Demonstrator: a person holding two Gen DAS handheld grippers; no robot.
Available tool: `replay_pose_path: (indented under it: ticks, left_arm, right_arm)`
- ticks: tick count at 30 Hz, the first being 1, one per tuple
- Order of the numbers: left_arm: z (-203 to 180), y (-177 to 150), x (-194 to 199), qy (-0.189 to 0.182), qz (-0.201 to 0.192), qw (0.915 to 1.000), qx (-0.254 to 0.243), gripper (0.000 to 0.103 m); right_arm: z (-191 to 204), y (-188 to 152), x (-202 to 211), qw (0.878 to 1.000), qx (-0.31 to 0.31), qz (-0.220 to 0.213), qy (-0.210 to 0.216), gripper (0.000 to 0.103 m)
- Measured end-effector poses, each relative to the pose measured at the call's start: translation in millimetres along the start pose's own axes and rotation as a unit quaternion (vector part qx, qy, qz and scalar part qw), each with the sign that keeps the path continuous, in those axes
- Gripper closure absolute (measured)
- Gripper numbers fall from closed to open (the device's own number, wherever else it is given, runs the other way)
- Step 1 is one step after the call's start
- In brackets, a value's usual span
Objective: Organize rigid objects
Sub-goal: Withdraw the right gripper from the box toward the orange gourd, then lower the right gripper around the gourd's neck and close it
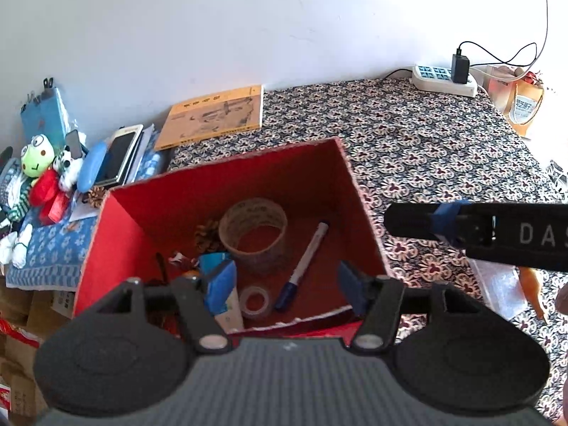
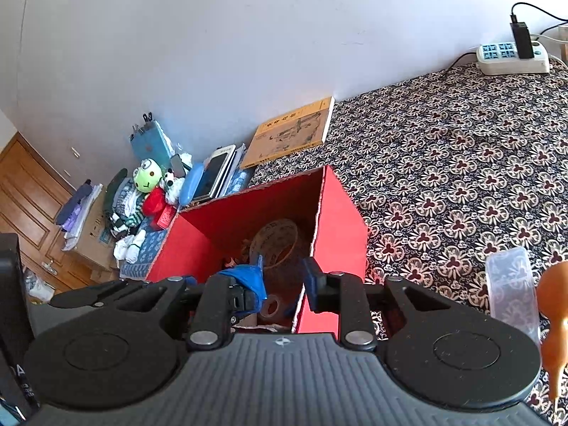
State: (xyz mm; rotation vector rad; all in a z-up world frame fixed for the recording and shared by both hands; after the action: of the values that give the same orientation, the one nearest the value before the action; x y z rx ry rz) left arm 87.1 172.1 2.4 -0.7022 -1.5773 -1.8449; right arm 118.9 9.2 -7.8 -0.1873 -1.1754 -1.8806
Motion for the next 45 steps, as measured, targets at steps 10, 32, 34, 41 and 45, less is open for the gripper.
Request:
replay_pose_path:
  ticks: [10,32,34,41,45]
  left_arm:
    - [-38,-2,16,-0.001,0.001,1.0,0.003,0.038]
    - [-134,-31,4,-0.02,0.043,0.9986,-0.023,0.038]
    - [-142,-33,0,-0.03,0.046,0.998,-0.03,0.038]
    - [-173,-41,-5,-0.107,0.027,0.9918,-0.064,0.037]
    - [-188,-50,-12,-0.172,0.029,0.9823,-0.068,0.037]
  right_arm:
    - [-30,-4,31,1.0,-0.021,0.0,0.012,0.095]
    - [-110,-33,80,0.998,-0.057,0.02,-0.019,0.095]
    - [-120,-36,85,0.997,-0.069,0.016,-0.029,0.095]
    - [-164,-46,106,0.992,-0.097,0.005,-0.079,0.095]
    - [-194,-55,107,0.985,-0.135,0.013,-0.104,0.092]
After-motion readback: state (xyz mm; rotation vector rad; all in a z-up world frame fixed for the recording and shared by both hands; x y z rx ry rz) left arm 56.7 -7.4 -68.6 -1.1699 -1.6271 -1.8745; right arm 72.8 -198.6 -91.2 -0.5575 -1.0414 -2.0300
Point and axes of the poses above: each gripper's, at about its wrist camera, not at the fingertips, and x roughly against the way its jaws point, z to its left, y to its top, the point moved 4 cm from there along -x, roughly the way its jaws point, and after that the axes turned 3 degrees about -z, right-handed, at the moved point
